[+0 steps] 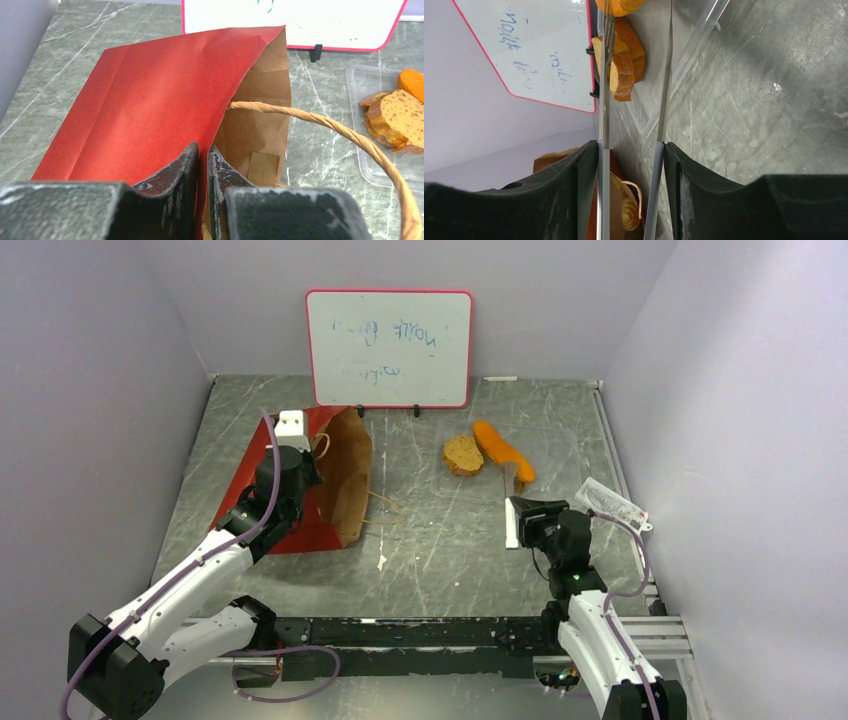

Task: Take the fake bread out of the paper bag
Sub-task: Place the fake bread in the container.

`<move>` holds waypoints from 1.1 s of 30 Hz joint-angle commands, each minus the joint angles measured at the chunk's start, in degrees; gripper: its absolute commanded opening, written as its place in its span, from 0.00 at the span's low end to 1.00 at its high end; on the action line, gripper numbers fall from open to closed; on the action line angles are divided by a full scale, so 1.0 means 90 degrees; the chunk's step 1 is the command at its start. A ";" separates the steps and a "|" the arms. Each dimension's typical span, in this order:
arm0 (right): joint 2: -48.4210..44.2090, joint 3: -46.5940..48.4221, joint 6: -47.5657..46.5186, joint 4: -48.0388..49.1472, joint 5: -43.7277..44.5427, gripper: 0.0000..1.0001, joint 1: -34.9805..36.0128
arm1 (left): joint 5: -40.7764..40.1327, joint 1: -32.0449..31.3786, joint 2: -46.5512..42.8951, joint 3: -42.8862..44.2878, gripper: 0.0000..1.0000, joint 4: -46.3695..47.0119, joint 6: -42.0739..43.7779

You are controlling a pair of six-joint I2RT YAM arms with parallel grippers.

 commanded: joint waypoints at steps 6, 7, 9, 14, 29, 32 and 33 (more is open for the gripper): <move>-0.0383 0.0245 0.0018 -0.0323 -0.0168 0.50 -0.0048 | 0.0051 -0.0024 -0.0052 -0.0016 0.07 0.0211 0.0044; -0.0430 0.0261 0.0019 -0.0371 -0.0174 0.50 -0.0055 | 0.0044 -0.0025 -0.0053 -0.0014 0.07 0.0203 0.0037; -0.0532 0.0272 0.0027 -0.0455 -0.0186 0.49 -0.0048 | 0.0041 -0.0025 -0.0053 -0.0016 0.07 0.0201 0.0035; -0.0725 0.0453 -0.0068 -0.0693 -0.0146 0.48 -0.0050 | 0.0036 -0.0025 -0.0047 0.0003 0.07 0.0173 0.0007; -0.0568 0.1936 -0.1115 -0.0941 -0.0725 0.45 -0.0038 | 0.0804 -0.0025 -0.0243 -0.0002 0.07 0.0275 0.0368; -0.0257 0.2243 -0.1317 -0.0797 -0.1105 0.44 0.0006 | 0.1131 -0.0025 -0.0280 -0.0056 0.07 0.0370 0.0567; -0.0161 0.2326 -0.1377 -0.0748 -0.1216 0.44 0.0052 | 0.1317 -0.0019 -0.0296 -0.0091 0.07 0.0428 0.0660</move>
